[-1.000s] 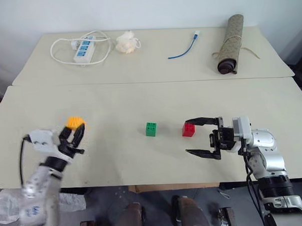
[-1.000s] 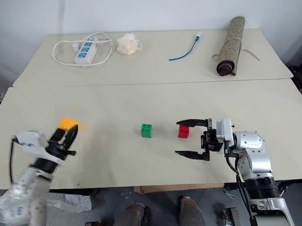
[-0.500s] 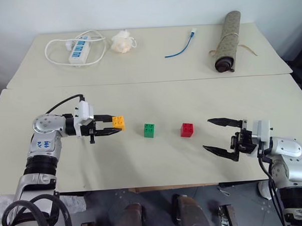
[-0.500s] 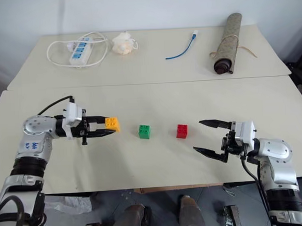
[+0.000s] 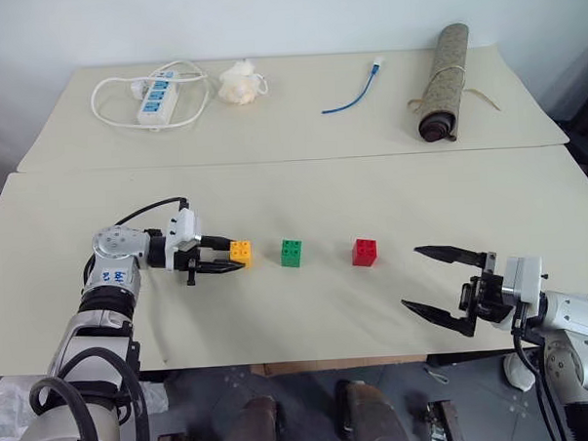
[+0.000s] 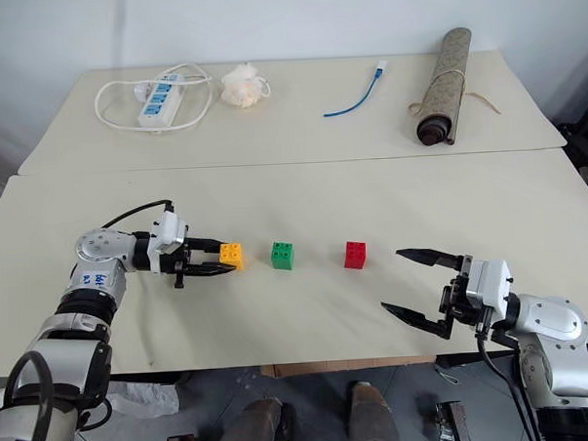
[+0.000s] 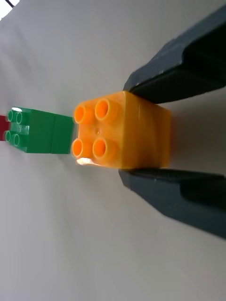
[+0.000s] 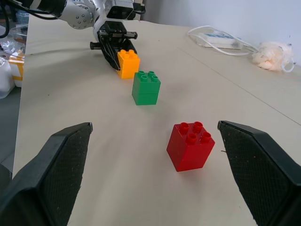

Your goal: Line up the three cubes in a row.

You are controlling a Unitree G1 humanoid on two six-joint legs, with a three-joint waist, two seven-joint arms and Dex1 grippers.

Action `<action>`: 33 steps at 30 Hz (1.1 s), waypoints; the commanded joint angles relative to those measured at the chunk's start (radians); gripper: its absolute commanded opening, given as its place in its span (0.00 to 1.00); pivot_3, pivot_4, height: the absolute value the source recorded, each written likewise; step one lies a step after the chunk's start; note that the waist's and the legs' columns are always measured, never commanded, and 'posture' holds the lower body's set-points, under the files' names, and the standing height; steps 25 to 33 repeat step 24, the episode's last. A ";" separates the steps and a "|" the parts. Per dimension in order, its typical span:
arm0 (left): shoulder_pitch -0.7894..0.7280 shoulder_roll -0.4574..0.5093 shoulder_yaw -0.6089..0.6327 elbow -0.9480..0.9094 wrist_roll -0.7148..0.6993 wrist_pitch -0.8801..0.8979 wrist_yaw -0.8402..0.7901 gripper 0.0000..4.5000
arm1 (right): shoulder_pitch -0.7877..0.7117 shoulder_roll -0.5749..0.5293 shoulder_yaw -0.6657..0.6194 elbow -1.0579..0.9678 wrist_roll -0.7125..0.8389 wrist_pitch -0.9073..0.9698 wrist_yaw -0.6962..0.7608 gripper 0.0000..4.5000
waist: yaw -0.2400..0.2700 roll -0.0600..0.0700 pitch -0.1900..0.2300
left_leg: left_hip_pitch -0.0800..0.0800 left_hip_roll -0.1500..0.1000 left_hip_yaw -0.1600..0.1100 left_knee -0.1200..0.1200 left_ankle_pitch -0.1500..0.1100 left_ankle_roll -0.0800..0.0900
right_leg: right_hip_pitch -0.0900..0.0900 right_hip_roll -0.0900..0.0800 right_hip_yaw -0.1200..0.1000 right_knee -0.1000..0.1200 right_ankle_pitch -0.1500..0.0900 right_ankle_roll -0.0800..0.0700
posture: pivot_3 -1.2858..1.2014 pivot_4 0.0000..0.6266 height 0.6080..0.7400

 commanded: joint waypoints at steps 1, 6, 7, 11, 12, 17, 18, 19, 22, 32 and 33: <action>-0.008 0.023 0.016 -0.001 0.008 -0.022 -0.041 0.69 | -0.006 -0.006 -0.005 -0.016 0.022 -0.006 0.009 1.00 | 0.000 0.000 0.000 | 0.000 0.000 0.000 0.000 0.000 0.000 | 0.000 0.000 0.000 0.000 0.000 0.000 | 0.52 0.24 1.00; 0.030 0.077 0.075 -0.069 -0.044 0.000 -0.036 0.86 | -0.061 0.008 0.023 0.036 0.021 -0.019 0.040 1.00 | -0.006 0.000 0.000 | 0.000 0.001 0.000 0.000 0.000 0.000 | 0.000 0.000 0.001 0.000 0.000 0.000 | 0.52 0.24 1.00; 0.059 0.098 0.104 -0.115 -0.074 0.026 -0.031 0.86 | -0.083 0.008 0.029 0.054 0.024 -0.020 0.050 1.00 | -0.006 0.000 0.000 | 0.000 0.001 0.000 0.000 0.000 0.000 | -0.001 0.000 0.001 0.000 0.000 0.000 | 0.52 0.24 1.00; 0.210 0.165 0.207 -0.337 -0.164 0.141 0.041 0.86 | -0.162 -0.002 0.043 0.113 0.043 0.008 0.093 1.00 | -0.012 0.000 0.000 | 0.000 0.003 0.001 0.000 0.000 -0.001 | -0.002 -0.004 0.003 0.000 0.000 0.000 | 0.52 0.24 1.00; 0.256 0.176 0.235 -0.398 -0.181 0.164 0.070 0.86 | -0.183 -0.003 0.045 0.128 0.045 0.015 0.100 1.00 | -0.009 0.000 0.000 | 0.000 0.003 0.001 0.000 0.000 -0.001 | -0.002 -0.004 0.004 0.001 0.000 0.000 | 0.52 0.24 1.00; 0.489 0.227 0.379 -0.672 -0.248 0.260 0.194 0.86 | -0.316 -0.043 0.078 0.219 0.028 0.070 0.161 1.00 | -0.005 -0.001 0.000 | 0.000 0.002 -0.003 0.000 0.000 -0.001 | 0.000 -0.007 0.008 0.000 -0.001 -0.001 | 0.52 0.24 1.00; 0.543 0.250 0.400 -0.742 -0.252 0.302 0.217 0.86 | -0.361 -0.057 0.093 0.250 0.016 0.061 0.202 1.00 | -0.005 0.000 0.001 | 0.000 0.002 -0.003 0.000 0.000 -0.001 | 0.000 -0.007 0.008 0.000 -0.001 -0.001 | 0.52 0.24 1.00; 0.569 0.265 0.405 -0.789 -0.252 0.340 0.237 0.86 | -0.401 -0.065 0.104 0.287 0.007 0.051 0.236 1.00 | -0.007 0.000 0.001 | 0.000 0.002 -0.003 0.000 0.000 -0.001 | 0.000 -0.007 0.009 -0.001 -0.001 -0.001 | 0.52 0.24 1.00; 0.567 0.268 0.415 -0.838 -0.263 0.364 0.281 0.86 | -0.482 -0.065 0.108 0.390 -0.011 0.025 0.265 1.00 | 0.003 0.000 0.001 | 0.000 0.002 -0.004 0.000 0.000 -0.002 | 0.001 -0.007 0.008 -0.003 -0.001 -0.001 | 0.52 0.24 1.00; 0.550 0.257 0.421 -0.846 -0.256 0.356 0.322 0.86 | -0.517 -0.064 0.110 0.449 -0.028 -0.002 0.281 1.00 | 0.007 0.000 0.001 | 0.000 0.002 -0.006 0.000 0.000 -0.002 | 0.001 -0.007 0.006 -0.005 -0.001 -0.002 | 0.52 0.24 1.00; 0.550 0.257 0.421 -0.846 -0.256 0.356 0.322 0.86 | -0.517 -0.064 0.110 0.449 -0.028 -0.002 0.281 1.00 | 0.007 0.000 0.001 | 0.000 0.002 -0.006 0.000 0.000 -0.002 | 0.001 -0.007 0.006 -0.005 -0.001 -0.002 | 0.52 0.24 1.00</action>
